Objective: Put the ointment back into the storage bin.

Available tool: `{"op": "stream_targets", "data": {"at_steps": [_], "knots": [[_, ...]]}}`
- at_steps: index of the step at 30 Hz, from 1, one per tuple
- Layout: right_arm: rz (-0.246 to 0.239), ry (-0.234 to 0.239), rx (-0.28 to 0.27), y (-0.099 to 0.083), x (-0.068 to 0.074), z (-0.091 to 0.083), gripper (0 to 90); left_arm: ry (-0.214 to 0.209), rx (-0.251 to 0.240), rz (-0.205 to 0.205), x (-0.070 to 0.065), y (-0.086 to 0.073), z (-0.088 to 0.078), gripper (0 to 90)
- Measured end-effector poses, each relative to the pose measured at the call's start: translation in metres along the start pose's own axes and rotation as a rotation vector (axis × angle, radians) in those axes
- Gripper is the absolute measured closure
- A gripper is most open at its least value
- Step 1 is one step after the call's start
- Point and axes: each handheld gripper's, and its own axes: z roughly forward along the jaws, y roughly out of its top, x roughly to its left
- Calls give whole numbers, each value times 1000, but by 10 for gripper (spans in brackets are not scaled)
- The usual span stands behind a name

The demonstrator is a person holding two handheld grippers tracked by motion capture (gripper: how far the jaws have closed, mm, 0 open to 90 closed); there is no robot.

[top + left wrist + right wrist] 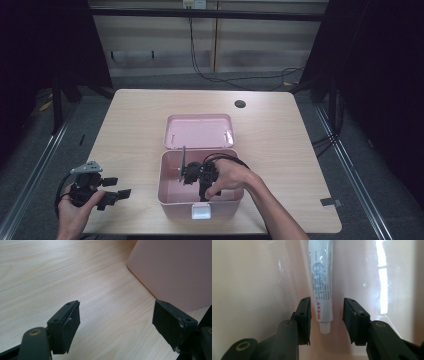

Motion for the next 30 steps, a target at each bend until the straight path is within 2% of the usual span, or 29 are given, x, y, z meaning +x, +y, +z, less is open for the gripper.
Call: {"op": "stream_targets", "data": {"at_steps": [10, 17, 26, 30], "knots": [[65, 2, -25, -7, -3, -9, 511, 2, -1, 0, 0, 0, 0, 221], [135, 7, -45, -9, -5, -16, 455, 0, -3, -2, 0, 0, 0, 221], [175, -6, -98, -18, -7, -28, 475, -2, -1, -1, 0, 0, 0, 222], [178, -35, -105, -20, -4, -37, 476, -3, -1, 0, 0, 0, 0, 222]]}}
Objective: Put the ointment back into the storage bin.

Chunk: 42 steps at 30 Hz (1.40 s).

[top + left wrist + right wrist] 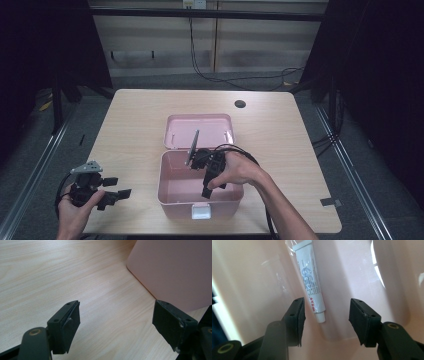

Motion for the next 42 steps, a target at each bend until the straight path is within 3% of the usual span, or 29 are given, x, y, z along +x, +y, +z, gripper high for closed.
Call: {"op": "stream_targets", "data": {"at_steps": [5, 8, 13, 25, 33, 42], "knots": [[-2, -14, -8, -2, 2, -8, 476, 0, 0, 1, 0, 0, 0, 222], [22, -19, -18, -5, 0, -13, 478, 0, 0, -1, 0, 0, 0, 222], [14, -19, -27, -8, 0, -21, 491, -1, 1, 0, 0, 0, 0, 222], [5, -73, -39, -16, 3, -41, 489, -5, 7, 3, 1, 0, 0, 222], [6, -81, -91, -26, 3, -56, 490, -6, 4, 1, 0, 0, 0, 222], [45, -113, -131, -42, 0, -80, 497, -5, 6, 2, 1, 0, 0, 221]]}}
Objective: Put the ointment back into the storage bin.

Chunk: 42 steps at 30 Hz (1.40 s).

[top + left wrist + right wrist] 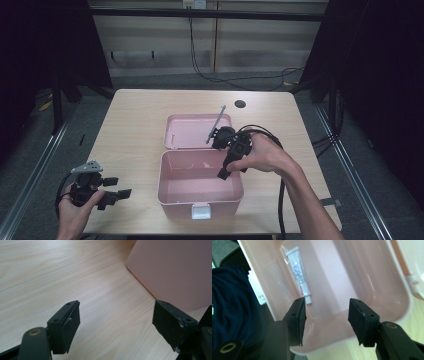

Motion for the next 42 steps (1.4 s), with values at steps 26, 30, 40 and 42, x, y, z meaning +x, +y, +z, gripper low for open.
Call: {"op": "stream_targets", "data": {"at_steps": [26, 30, 40, 42], "knots": [[136, -67, -45, -57, -20, -28, 515, 6, 0, -4, -1, 0, 1, 222], [166, -75, -55, -70, -25, -27, 515, 7, 1, -1, 0, 0, 1, 222], [285, -95, -47, -97, -35, -14, 495, 7, 3, 1, 0, 0, 1, 222], [302, -97, -53, -102, -36, -11, 493, 9, 1, -1, 0, 0, 0, 222]]}}
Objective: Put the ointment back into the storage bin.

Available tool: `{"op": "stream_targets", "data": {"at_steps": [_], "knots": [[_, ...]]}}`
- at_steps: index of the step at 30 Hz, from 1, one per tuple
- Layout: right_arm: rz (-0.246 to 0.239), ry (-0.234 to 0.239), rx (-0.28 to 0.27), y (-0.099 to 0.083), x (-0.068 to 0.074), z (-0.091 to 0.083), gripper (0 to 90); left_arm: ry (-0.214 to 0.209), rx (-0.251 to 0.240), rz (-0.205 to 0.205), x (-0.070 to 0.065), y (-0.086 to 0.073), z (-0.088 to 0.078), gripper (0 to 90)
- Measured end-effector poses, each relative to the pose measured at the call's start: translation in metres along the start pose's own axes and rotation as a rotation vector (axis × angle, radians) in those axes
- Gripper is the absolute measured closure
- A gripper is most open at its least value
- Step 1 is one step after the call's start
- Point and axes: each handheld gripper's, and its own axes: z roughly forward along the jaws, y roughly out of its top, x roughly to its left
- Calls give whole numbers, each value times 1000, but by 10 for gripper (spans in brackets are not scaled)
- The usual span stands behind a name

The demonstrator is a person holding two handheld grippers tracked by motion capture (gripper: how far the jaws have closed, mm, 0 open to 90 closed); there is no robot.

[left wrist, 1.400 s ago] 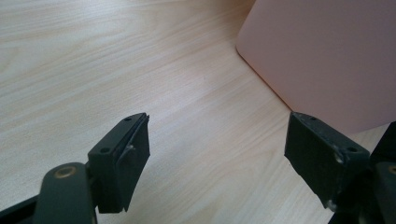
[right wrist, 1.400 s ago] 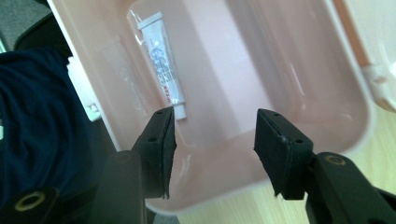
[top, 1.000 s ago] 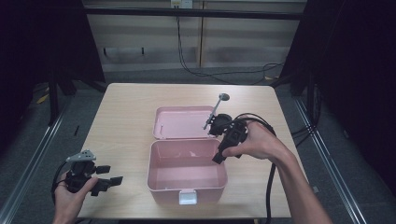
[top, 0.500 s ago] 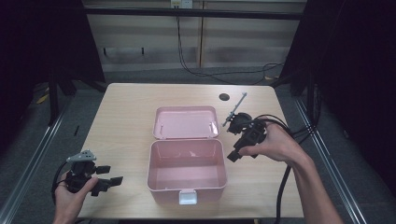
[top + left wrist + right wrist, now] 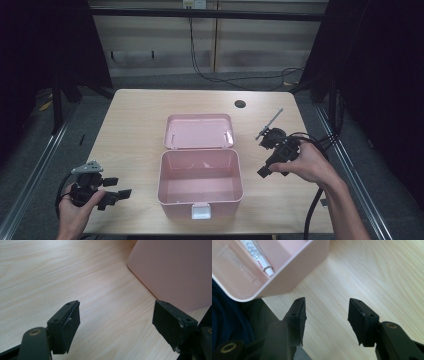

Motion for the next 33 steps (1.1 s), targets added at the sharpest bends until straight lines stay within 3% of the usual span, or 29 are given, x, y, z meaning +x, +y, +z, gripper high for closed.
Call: {"op": "stream_targets", "data": {"at_steps": [7, 16, 19, 26, 33], "knots": [[52, -14, -26, -15, -7, 10, 495, 0, 1, -1, 0, 0, 0, 222], [153, -5, -74, -41, -18, 27, 474, 7, -2, -5, 0, -1, -1, 222], [167, 2, -91, -45, -19, 30, 474, 3, -6, -8, 0, -1, -1, 222], [223, -30, -59, -63, -26, 51, 464, 4, -4, -9, 0, -1, 0, 222], [286, -60, -123, -75, -32, 68, 442, 5, 0, -18, 1, -2, 0, 222]]}}
